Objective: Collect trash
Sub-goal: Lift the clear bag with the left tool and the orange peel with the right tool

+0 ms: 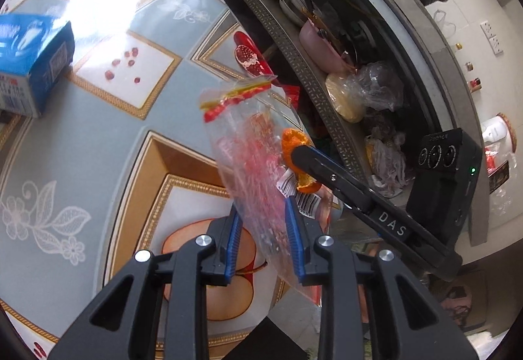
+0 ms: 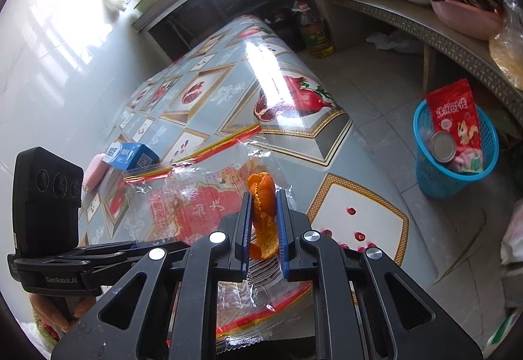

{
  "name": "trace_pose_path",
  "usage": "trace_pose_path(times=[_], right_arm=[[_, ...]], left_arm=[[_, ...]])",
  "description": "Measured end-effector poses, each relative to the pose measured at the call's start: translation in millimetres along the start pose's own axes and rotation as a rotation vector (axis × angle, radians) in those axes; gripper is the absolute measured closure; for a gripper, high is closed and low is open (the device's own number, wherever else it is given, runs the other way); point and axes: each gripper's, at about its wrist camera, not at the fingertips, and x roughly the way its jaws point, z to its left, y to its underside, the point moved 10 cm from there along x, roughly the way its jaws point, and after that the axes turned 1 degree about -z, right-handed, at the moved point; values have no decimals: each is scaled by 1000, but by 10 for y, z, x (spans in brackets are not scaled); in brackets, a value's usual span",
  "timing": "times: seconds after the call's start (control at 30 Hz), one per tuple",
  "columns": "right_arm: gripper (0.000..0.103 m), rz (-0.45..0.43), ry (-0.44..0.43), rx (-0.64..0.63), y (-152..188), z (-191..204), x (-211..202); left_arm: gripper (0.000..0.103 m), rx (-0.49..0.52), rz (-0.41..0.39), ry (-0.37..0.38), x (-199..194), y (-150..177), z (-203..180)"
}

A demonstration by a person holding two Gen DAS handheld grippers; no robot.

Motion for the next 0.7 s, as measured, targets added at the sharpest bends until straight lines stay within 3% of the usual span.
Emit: trace_pose_path(times=[0.1,0.17,0.37,0.7], right_arm=[[90,1,-3,-1,-8,6,-19],[90,0,-14,1,-29,24,-52],[90,-35,-85,35,-161,93,-244],[90,-50,-50,33,-268,52,-315]], left_arm=[[95,57,-21,-64,9,-30,-27],[100,88,-33,-94,4,-35,-43],[102,162,-80,-187,-124,-47,-5],[102,233,-138,-269,-325,-73,13]])
